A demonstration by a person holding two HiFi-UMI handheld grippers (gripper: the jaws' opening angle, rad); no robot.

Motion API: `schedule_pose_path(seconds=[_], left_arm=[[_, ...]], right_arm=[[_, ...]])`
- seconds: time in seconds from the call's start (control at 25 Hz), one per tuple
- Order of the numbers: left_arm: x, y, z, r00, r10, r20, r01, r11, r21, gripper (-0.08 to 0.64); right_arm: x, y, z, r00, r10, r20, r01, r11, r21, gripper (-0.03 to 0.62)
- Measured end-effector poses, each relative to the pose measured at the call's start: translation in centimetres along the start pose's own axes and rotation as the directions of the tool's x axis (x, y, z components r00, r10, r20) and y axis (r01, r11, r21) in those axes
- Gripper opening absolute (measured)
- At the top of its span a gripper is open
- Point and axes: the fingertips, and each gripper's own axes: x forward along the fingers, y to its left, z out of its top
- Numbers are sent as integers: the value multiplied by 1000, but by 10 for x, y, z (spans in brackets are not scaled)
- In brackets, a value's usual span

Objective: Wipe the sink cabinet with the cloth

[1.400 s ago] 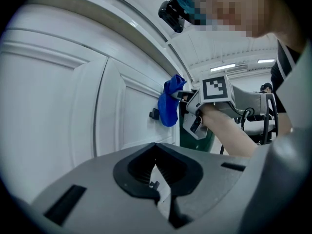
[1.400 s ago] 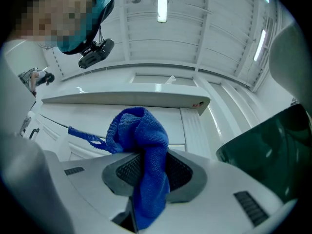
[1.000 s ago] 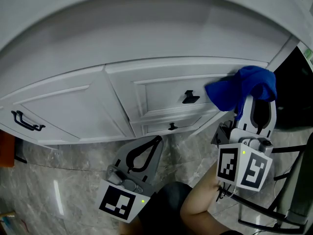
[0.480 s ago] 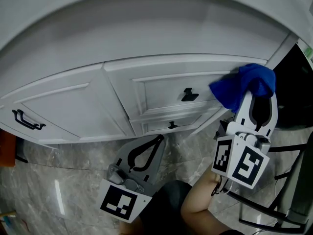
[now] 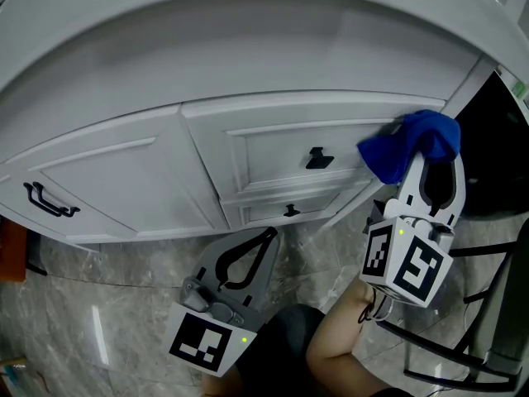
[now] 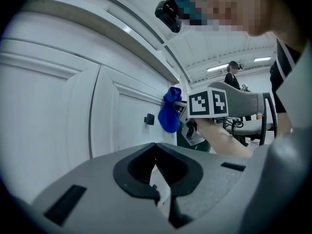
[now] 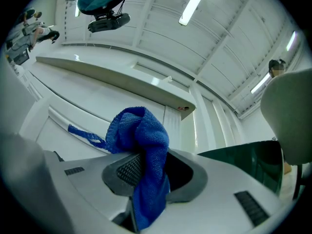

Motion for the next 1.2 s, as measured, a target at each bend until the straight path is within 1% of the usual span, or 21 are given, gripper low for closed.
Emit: schedule_pose_path(seconds=[0.12,0.16,0.2,0.28,0.36,0.44,0.56,0.68,0.8,0.92,0.96,1.04,1.12,1.2], left_arm=[[0,-2,1,1000,1,2,-1,1000,2,3],[0,-2,2,1000,1,2,-1,1000,2,3],[-1,-2,2,1000,1,2,-1,1000,5,3],[-2,-1,2,1000,6,-3,-6,1000,16,3],[-4,2,2,1000,15,-9,-15,1000,22,3],[-7,6,2,999,32,-10,-32,999,15,3],[-9,11,2,998,60,-8,-60,998,4,3],[-13,17,1,996,89,-19,-88,996,26,3],[-18,24,-1,992,124,-35,-122,991,51,3],[-23,31,-2,988,148,-33,-147,989,32,3],[-24,32,-2,988,151,-33,-150,988,28,3],[-25,35,-3,988,153,-34,-152,988,29,3],[-26,36,-3,988,150,-32,-149,988,30,3],[-27,36,-3,988,149,-31,-148,989,26,3]], right_arm=[[0,1,1,1000,0,-11,0,1000,-6,115],[-1,1,2,1000,7,-16,-6,1000,16,115],[-4,1,5,1000,21,-22,-20,998,57,115],[-11,4,16,996,81,-25,-77,985,152,117],[-19,17,33,984,176,-13,-169,963,210,117],[-27,41,50,959,282,19,-277,927,251,115],[-35,86,65,907,415,74,-417,860,294,115],[-43,127,65,856,513,67,-510,814,277,117],[-57,163,67,802,595,52,-584,764,275,115],[-71,195,64,752,659,25,-635,714,295,115],[-73,203,62,739,674,17,-648,703,295,117],[-77,214,58,722,692,3,-663,690,289,115],[-77,222,53,716,698,-16,-668,691,275,115],[-76,227,46,717,696,-35,-665,698,267,115]])
